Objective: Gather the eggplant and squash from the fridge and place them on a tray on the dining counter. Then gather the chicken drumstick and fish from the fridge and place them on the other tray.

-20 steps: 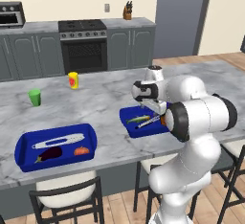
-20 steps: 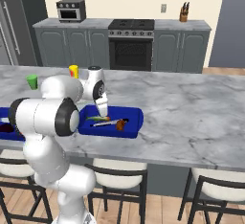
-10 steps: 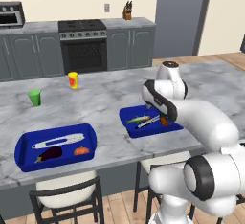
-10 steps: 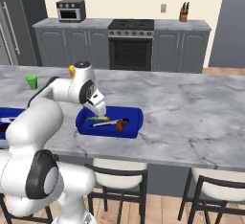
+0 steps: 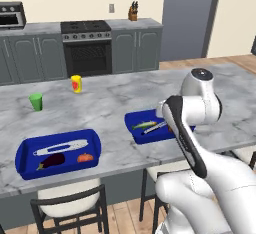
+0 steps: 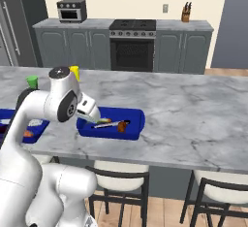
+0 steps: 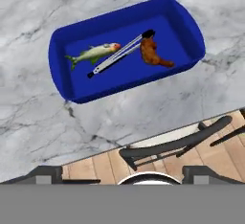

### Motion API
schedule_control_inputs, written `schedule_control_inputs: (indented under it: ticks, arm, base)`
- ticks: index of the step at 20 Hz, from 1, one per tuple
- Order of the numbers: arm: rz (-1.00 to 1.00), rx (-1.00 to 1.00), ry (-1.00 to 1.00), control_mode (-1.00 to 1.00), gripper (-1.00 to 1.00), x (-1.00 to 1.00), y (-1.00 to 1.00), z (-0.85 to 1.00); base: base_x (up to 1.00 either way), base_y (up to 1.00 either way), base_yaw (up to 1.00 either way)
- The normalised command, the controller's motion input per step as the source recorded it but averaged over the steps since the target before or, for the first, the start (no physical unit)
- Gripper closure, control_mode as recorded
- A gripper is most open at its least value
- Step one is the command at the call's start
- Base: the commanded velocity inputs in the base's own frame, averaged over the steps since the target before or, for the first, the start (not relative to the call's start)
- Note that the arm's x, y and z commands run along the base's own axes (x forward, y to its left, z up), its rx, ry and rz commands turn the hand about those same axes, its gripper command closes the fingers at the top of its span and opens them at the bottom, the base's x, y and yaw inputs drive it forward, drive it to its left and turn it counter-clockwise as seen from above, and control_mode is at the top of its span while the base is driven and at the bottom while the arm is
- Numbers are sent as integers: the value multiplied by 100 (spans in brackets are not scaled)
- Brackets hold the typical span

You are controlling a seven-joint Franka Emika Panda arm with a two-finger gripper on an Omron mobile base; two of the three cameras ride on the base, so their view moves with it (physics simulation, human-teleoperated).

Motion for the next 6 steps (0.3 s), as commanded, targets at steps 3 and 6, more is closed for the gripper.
schedule_control_inputs:
  ticks: [3,6]
  arm:
    - [20,-16,-33,-100,-100,-100,0,2]
    - [16,-8,-17,-100,-100,-100,0,27]
  base:
    - [0,0,0]
    - [0,0,0]
